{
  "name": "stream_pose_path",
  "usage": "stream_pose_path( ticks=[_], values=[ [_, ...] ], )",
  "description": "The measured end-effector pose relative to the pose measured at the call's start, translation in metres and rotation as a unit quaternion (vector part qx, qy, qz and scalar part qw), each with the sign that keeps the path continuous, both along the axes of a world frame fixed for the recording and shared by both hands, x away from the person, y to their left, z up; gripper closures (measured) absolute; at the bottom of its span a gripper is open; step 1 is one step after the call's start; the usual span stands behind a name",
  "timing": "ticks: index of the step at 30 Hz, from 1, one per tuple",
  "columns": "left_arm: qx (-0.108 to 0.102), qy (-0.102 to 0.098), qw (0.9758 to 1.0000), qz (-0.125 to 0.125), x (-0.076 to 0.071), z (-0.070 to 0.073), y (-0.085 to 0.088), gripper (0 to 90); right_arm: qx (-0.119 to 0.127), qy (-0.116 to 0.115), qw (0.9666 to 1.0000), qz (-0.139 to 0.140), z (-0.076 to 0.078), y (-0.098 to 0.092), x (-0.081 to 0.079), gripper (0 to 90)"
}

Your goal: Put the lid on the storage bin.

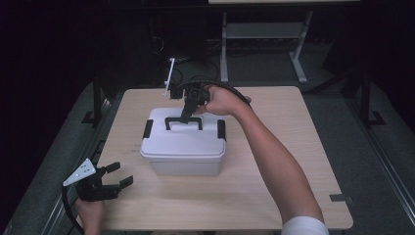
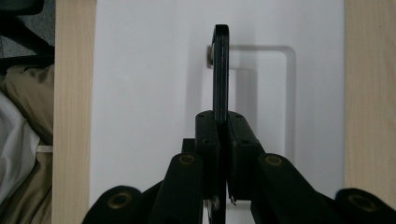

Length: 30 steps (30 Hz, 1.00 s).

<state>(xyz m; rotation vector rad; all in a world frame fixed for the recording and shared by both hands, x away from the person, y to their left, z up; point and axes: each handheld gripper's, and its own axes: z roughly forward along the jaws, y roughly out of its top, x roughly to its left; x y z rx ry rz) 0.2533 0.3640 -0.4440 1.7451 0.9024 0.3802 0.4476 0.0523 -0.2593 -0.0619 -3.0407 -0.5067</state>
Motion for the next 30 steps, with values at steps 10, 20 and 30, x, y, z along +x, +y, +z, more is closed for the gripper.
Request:
stream_pose_path(
  ticks=[10,20,30],
  values=[
    [0.002,0.0,1.0,-0.001,0.0,0.0,0.0,13.4,-0.006,0.002,1.0,-0.002,-0.006,-0.002,0.0,84.5],
    [0.002,0.0,1.0,-0.002,0.0,0.0,-0.001,13.4,-0.006,0.002,1.0,-0.002,-0.01,0.002,0.001,84.4],
    [0.001,0.001,1.0,0.0,0.0,0.0,-0.001,13.4,0.005,0.009,0.9999,-0.009,-0.01,-0.001,0.002,80.1]
  ],
)
